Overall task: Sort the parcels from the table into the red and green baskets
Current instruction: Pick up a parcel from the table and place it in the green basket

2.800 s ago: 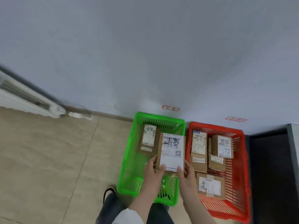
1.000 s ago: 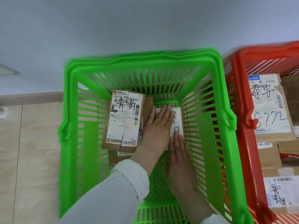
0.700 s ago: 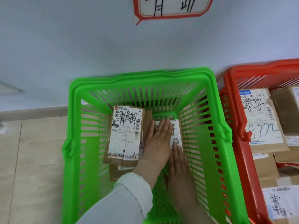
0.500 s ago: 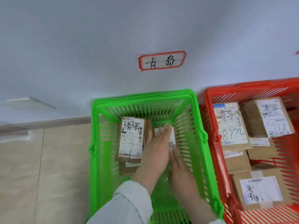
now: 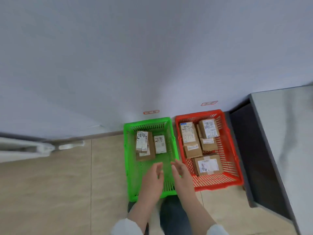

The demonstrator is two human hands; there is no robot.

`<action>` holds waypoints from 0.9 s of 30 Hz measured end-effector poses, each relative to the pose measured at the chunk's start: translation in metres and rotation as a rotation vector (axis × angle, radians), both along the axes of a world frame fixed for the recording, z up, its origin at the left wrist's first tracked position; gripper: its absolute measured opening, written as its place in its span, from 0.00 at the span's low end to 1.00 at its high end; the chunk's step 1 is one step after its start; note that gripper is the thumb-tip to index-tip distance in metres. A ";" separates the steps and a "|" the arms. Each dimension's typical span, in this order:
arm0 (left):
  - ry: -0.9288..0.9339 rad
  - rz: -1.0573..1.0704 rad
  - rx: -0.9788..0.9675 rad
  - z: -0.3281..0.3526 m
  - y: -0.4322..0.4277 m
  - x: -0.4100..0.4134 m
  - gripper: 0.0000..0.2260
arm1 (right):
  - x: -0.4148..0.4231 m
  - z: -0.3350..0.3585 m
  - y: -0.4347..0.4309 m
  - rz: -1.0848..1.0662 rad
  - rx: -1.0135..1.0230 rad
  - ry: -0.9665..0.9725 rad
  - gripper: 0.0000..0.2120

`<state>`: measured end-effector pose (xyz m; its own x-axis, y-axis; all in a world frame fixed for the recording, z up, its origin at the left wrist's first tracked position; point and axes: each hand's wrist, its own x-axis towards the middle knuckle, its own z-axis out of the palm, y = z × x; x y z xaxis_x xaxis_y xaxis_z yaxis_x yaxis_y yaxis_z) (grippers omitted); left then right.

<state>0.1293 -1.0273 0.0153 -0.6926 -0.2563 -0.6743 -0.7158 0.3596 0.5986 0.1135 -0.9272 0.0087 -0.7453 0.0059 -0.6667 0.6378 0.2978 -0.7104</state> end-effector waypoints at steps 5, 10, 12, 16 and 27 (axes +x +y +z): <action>0.037 0.115 0.105 0.061 0.021 0.012 0.11 | 0.020 0.066 0.027 -0.161 -0.003 0.020 0.14; 0.063 0.076 0.199 0.095 0.052 0.030 0.10 | 0.046 0.103 0.062 -0.359 -0.012 0.038 0.15; 0.105 0.042 0.235 0.110 0.069 0.036 0.10 | 0.058 0.116 0.076 -0.433 -0.036 0.063 0.16; 0.141 -0.025 0.274 0.139 0.116 0.046 0.10 | 0.083 0.147 0.118 -0.629 -0.125 0.065 0.14; 0.158 -0.274 0.341 0.173 0.364 0.075 0.12 | 0.151 0.194 0.354 -0.919 -0.208 0.248 0.14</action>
<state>0.2044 -0.6637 0.1881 -0.8049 0.1686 -0.5690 -0.5122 0.2868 0.8096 0.2644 -0.5734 0.2024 -0.6288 0.5550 -0.5446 0.3837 -0.3877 -0.8381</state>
